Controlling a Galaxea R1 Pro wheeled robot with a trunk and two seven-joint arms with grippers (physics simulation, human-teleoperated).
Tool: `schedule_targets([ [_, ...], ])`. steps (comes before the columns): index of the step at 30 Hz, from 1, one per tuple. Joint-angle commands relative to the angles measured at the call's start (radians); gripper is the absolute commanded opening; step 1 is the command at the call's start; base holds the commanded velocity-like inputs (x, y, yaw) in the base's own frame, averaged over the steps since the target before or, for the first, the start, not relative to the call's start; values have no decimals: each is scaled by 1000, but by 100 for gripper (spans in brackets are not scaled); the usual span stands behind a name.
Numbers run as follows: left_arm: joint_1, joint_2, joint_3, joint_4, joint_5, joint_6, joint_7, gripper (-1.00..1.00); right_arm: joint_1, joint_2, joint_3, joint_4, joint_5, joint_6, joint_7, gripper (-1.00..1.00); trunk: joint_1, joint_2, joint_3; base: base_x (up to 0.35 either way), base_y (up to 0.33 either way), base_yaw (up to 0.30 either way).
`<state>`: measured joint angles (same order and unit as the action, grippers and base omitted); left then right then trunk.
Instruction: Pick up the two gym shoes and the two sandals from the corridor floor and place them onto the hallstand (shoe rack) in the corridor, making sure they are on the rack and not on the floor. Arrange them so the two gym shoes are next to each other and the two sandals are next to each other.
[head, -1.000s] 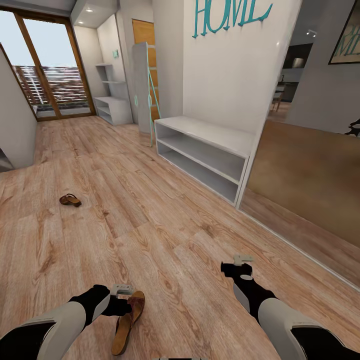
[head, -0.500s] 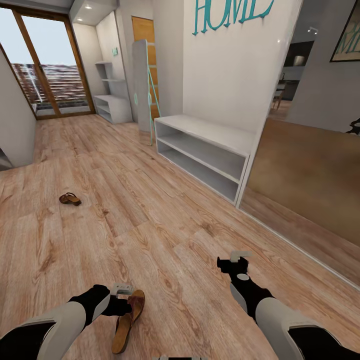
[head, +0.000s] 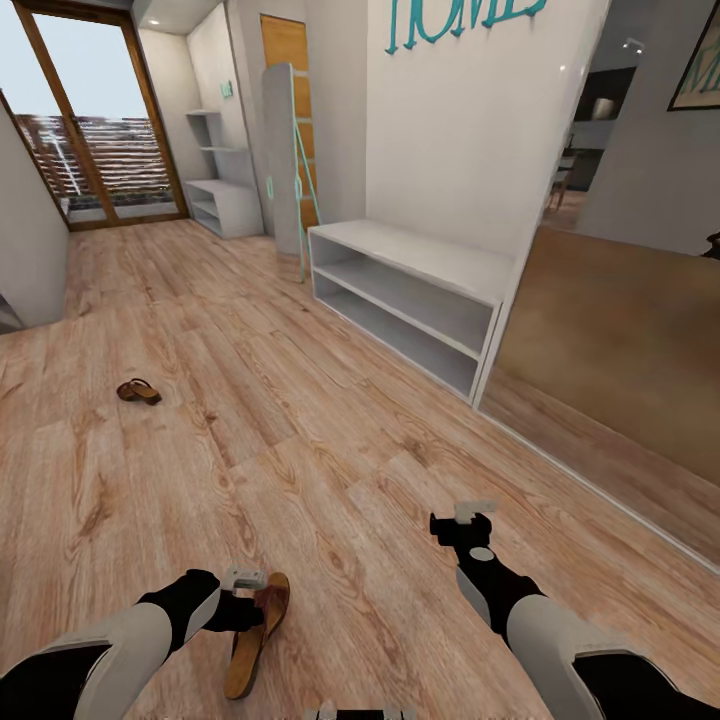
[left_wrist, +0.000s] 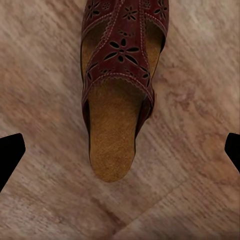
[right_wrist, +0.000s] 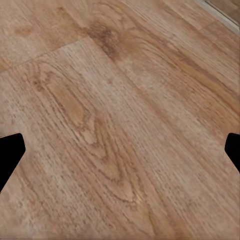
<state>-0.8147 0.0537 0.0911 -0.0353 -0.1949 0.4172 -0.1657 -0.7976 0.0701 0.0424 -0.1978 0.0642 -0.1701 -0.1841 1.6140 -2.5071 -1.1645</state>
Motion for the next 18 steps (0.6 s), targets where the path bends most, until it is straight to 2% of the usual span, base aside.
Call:
schedule_targets([
  [1, 0, 0, 0, 0, 0, 0, 0, 100, 0, 0, 0, 0, 0, 0, 0, 100, 0, 0, -4, 0, 0, 0],
  [18, 0, 0, 1, 0, 0, 0, 0, 100, 0, 0, 1, 0, 0, 1, 0, 100, 8, -4, -70, 0, 0, 0],
])
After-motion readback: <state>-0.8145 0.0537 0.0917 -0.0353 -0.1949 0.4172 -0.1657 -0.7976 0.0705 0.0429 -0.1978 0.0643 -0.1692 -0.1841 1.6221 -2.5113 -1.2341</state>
